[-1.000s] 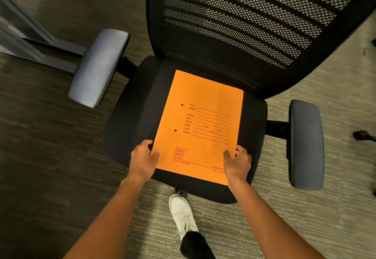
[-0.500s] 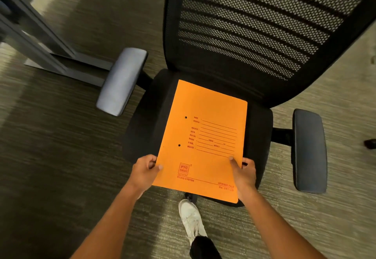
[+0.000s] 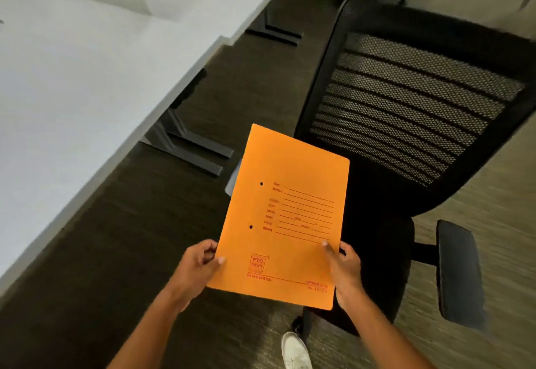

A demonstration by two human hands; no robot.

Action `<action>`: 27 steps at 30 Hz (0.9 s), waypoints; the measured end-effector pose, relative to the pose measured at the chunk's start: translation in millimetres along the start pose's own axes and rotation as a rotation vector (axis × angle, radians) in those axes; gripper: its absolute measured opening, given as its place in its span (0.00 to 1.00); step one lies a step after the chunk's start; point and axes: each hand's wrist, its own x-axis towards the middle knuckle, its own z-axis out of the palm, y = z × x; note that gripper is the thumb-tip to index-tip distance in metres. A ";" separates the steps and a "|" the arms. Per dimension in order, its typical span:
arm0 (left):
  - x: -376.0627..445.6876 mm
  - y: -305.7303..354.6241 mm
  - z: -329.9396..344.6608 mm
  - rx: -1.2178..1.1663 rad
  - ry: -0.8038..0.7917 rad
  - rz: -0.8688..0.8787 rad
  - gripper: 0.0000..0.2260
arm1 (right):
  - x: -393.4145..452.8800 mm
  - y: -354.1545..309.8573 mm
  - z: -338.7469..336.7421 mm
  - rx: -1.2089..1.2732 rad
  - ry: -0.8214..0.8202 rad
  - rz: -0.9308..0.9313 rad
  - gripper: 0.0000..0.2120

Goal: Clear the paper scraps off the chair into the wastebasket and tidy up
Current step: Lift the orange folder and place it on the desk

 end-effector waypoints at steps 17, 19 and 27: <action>-256.6 23.9 -185.2 -0.225 0.596 0.200 0.15 | -224.6 -173.8 178.0 -0.103 -0.519 -0.484 0.16; -289.3 23.2 -207.2 -0.233 0.663 0.226 0.17 | -260.0 -186.1 198.0 -0.093 -0.580 -0.533 0.17; -417.6 -2.1 -274.2 -0.296 0.937 0.295 0.15 | -408.6 -213.4 273.0 -0.118 -0.769 -0.699 0.19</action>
